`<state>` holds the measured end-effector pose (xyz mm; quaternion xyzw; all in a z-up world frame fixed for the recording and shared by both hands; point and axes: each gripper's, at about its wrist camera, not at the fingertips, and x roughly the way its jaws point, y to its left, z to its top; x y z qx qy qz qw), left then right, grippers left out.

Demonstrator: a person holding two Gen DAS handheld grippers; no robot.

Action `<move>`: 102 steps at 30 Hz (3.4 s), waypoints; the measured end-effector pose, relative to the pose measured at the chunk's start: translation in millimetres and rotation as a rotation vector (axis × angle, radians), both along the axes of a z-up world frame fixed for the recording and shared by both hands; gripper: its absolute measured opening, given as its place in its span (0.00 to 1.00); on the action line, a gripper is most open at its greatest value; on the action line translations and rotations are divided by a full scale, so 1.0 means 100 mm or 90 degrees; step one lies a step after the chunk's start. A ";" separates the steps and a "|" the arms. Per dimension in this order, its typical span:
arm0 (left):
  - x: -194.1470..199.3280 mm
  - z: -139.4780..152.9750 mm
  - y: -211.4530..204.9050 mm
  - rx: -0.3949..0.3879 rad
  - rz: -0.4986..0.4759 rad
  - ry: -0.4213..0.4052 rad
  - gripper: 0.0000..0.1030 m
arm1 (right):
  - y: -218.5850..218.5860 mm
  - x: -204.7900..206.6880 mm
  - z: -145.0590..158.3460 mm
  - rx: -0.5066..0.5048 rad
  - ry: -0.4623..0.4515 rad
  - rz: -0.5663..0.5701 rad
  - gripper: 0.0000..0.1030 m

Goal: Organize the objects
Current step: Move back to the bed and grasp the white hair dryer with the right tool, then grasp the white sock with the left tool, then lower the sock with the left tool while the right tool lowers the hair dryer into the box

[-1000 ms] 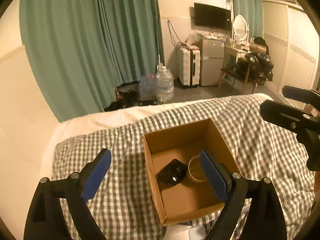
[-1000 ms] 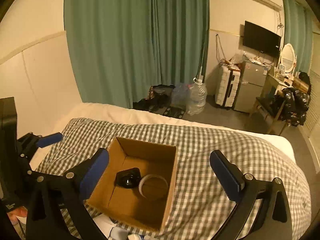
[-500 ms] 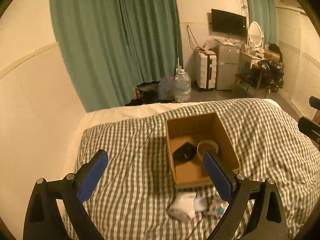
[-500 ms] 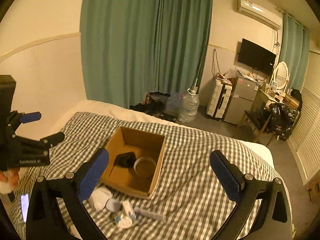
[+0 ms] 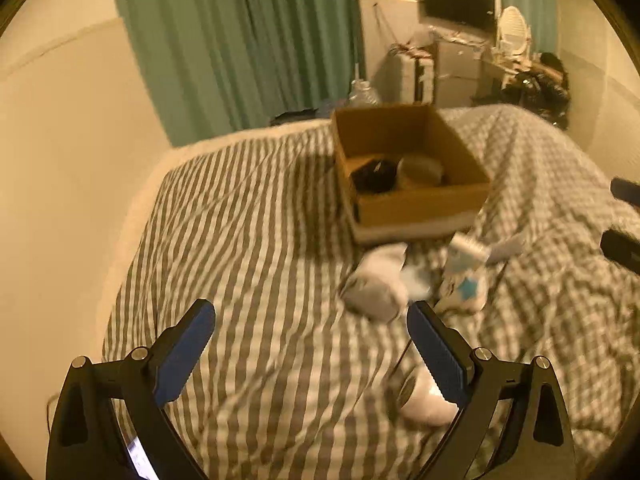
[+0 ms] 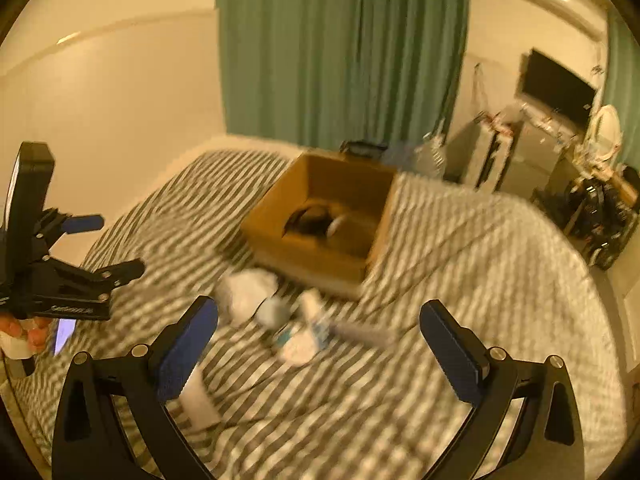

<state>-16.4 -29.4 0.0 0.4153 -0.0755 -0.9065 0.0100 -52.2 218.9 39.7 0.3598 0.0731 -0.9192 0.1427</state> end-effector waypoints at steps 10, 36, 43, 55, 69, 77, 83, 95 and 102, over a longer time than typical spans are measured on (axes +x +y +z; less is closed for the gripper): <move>0.42 -0.57 -0.17 -0.014 0.034 -0.013 0.96 | -0.57 0.19 -0.94 -0.010 -0.109 0.082 0.98; 0.00 -0.73 -0.21 0.042 -0.002 -0.040 0.96 | -0.86 -0.02 -1.24 0.024 -0.133 0.115 0.42; -0.48 -0.81 0.09 0.059 -0.039 -0.059 0.96 | -0.44 -0.30 -1.15 0.027 -0.115 0.040 0.42; -1.14 -1.30 0.41 0.068 -0.047 -0.129 0.96 | -0.13 -0.61 -1.16 -0.004 -0.116 0.010 0.42; -1.11 -1.35 0.52 0.081 -0.069 -0.135 0.71 | -0.12 -0.55 -1.14 -0.006 -0.100 0.012 0.42; -0.79 -1.03 0.50 0.086 -0.091 -0.091 0.68 | -0.08 -0.35 -0.93 0.013 -0.062 -0.008 0.42; -0.60 -0.79 0.41 0.090 -0.098 -0.050 0.68 | -0.17 -0.17 -0.73 0.027 -0.032 -0.010 0.42; -0.24 0.06 0.33 0.117 -0.125 0.048 0.68 | -0.29 0.12 -0.20 0.046 0.046 -0.003 0.42; -0.50 0.47 0.36 0.120 -0.127 0.094 0.68 | -0.41 -0.06 0.16 0.053 0.086 0.010 0.42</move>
